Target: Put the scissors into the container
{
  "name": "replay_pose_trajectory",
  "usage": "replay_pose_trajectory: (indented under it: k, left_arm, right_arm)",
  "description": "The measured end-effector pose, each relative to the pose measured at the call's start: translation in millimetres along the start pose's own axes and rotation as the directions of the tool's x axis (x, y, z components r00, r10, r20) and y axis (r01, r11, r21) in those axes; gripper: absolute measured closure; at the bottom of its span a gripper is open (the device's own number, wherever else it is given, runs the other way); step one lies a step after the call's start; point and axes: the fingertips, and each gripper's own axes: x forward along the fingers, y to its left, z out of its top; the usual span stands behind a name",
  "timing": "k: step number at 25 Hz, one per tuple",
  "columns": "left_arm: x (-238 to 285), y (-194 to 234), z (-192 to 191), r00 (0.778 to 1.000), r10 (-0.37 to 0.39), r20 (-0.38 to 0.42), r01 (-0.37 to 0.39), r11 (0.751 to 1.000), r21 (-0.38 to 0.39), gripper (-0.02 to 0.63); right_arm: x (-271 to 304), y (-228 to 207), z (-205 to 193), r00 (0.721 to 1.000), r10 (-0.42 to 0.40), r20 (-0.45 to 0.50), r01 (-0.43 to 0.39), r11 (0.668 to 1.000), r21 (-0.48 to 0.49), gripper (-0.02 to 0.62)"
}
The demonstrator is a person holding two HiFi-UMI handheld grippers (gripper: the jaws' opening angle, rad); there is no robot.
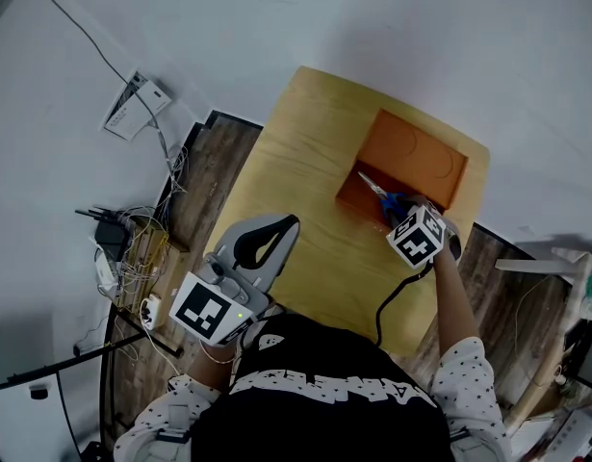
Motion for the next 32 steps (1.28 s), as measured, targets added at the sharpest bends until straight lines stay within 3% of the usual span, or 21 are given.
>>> replay_pose_trajectory:
  k: [22,29,32]
  left_arm:
    - [0,-4,4,1.000,0.006,-0.010,-0.006,1.000,0.018,0.604]
    - [2,-10,16,0.999,-0.012,0.042,0.010,1.000,0.029,0.604]
    - [-1,-9,7,1.000,0.008,-0.010,-0.008,1.000,0.027,0.604]
  right_arm:
    - [1,0,1,1.000,0.012,0.004,-0.012,1.000,-0.005,0.492]
    - [0,-1,2,1.000,0.010,0.008,-0.010,1.000,-0.008,0.491]
    - [0,-1,1,1.000,0.013,0.006,-0.013,1.000,-0.010,0.491]
